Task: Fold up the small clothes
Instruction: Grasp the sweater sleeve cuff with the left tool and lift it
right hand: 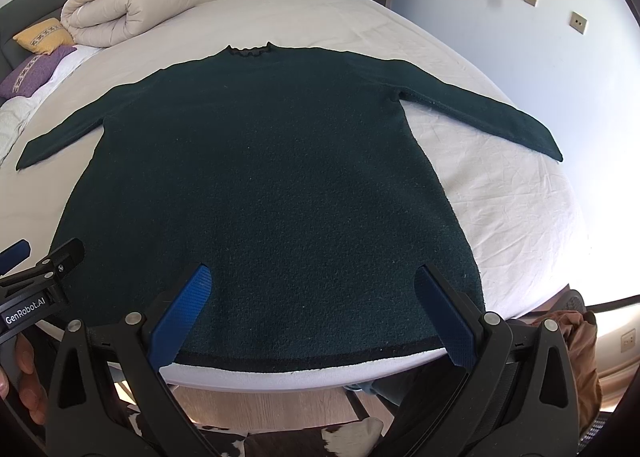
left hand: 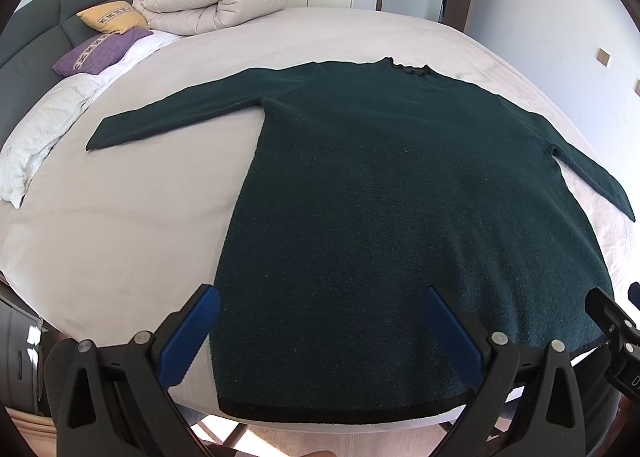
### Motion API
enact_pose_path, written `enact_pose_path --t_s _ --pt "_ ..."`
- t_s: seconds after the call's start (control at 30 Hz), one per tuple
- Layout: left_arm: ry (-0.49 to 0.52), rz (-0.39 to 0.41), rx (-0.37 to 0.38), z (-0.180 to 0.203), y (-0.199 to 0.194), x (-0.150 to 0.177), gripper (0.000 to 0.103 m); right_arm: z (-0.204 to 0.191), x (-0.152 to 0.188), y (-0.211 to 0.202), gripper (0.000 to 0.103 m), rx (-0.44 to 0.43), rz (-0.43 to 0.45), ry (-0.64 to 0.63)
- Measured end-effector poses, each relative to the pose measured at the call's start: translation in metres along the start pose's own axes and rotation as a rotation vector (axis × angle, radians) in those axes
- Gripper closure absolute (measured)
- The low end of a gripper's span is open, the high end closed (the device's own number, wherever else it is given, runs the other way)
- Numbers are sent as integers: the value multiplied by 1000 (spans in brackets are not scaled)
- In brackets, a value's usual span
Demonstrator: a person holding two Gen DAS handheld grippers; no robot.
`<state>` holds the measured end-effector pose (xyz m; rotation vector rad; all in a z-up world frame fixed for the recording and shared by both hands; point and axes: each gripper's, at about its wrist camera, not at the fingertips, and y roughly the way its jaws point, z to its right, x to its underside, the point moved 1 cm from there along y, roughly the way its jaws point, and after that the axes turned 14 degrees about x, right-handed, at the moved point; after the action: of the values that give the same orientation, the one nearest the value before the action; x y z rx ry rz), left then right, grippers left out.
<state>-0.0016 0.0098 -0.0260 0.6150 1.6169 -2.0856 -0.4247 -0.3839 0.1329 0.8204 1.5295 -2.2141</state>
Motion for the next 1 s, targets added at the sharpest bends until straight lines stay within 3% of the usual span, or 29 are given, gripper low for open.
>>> enact_pose_path --t_s 0.23,0.33,0.57,0.73,0.83,1.0 --pt "-18 18 31 -9 -1 -4 0 -5 -1 3 0 0 -7 -9" --pt "-51 43 79 -24 -4 -12 0 -8 -4 4 0 -8 -10 -15" --pt "-316 134 310 -114 -12 -49 0 -12 -13 9 0 -140 -18 7" --pt "-467 222 328 -177 -14 -68 0 -25 -30 7 0 -242 -5 24" --pt "-531 165 325 -217 -2 -81 0 -34 -41 7 0 -250 14 21" --pt "-693 256 332 -283 1 -97 0 -45 -65 9 0 -242 31 17"
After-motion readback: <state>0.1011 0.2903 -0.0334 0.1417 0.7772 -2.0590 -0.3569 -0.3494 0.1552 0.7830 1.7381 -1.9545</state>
